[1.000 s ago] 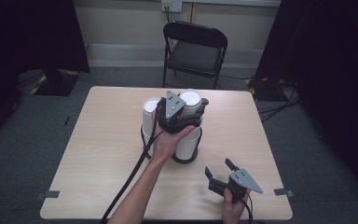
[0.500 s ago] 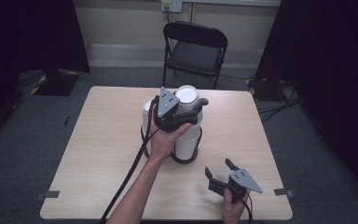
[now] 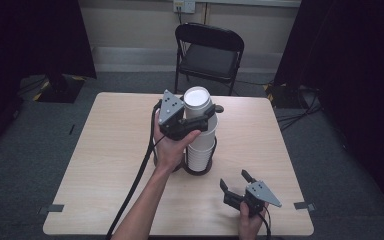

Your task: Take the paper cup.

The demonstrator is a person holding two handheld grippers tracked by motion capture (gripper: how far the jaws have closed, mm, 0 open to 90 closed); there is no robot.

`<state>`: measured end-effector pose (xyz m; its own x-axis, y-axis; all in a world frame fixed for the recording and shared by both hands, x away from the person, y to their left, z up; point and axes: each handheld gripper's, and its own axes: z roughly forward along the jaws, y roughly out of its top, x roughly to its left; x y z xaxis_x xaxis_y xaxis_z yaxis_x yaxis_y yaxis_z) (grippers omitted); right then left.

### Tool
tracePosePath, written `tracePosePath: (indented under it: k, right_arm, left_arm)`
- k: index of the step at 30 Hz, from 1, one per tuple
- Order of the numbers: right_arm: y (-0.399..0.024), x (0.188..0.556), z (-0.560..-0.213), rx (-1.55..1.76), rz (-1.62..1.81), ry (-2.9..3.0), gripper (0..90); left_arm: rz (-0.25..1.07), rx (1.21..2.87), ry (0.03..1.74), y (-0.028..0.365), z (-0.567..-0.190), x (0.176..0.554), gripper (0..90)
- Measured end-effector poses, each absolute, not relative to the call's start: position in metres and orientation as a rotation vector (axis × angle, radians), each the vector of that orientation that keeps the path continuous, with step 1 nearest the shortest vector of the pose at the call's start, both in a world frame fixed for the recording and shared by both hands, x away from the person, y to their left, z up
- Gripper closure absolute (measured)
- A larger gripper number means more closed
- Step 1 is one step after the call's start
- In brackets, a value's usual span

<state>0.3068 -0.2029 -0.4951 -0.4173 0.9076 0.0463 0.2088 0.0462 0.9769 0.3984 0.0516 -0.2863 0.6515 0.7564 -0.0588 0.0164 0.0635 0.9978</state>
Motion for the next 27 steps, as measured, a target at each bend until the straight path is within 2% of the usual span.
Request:
tracePosePath:
  k: [27]
  right_arm:
    - [-0.202, 0.307, -0.495, 1.132, 1.408, 1.695, 13.5]
  left_arm:
    - [0.588, 1.436, 0.698, 0.077, -0.290, 0.369, 21.4]
